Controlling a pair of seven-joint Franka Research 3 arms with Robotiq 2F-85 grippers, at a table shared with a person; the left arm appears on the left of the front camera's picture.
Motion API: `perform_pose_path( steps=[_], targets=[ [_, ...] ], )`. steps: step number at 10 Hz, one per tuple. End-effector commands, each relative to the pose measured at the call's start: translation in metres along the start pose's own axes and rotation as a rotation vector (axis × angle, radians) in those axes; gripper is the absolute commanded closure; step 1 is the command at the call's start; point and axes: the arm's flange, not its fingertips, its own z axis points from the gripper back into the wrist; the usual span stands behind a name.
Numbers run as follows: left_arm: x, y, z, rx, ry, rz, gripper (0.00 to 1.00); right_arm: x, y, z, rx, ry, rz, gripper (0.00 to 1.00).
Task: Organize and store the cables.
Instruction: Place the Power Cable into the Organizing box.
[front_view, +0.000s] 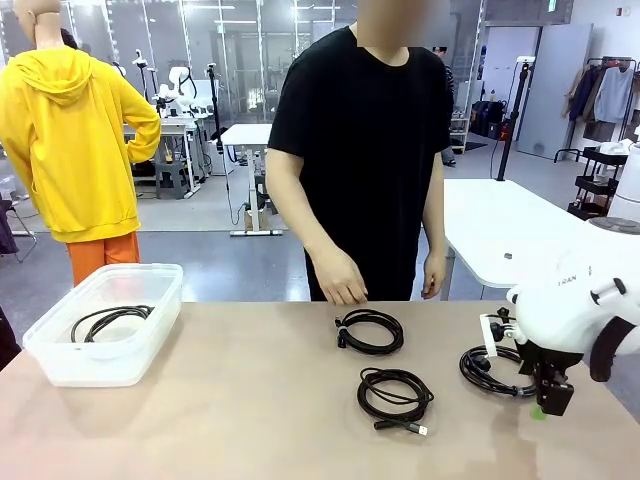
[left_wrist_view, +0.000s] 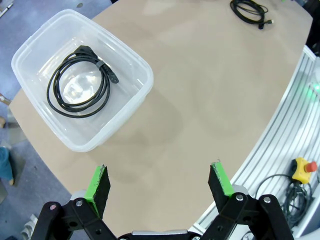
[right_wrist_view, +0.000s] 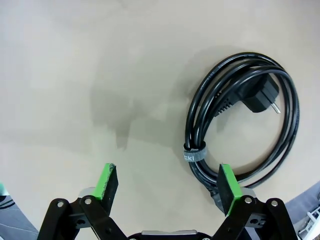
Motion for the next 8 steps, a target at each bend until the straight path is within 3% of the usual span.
perform_pose_path(
  steps=[1,6,7,8],
  targets=[
    [0.002,0.0,-0.001,0.002,-0.003,0.009,0.0,0.001,-0.016,-0.012,0.021,-0.014,-0.011,0.0],
    [0.002,0.0,-0.001,0.002,-0.003,0.009,0.0,0.001,-0.035,-0.023,0.097,-0.023,-0.008,0.0],
    [0.002,0.0,-0.001,0.002,-0.003,0.009,0.0,0.002,-0.038,-0.024,0.112,-0.034,-0.01,0.16],
    [0.002,0.0,-0.001,0.002,-0.003,0.009,0.0,0.003,-0.04,-0.024,0.111,-0.034,-0.009,0.53]
  ],
)
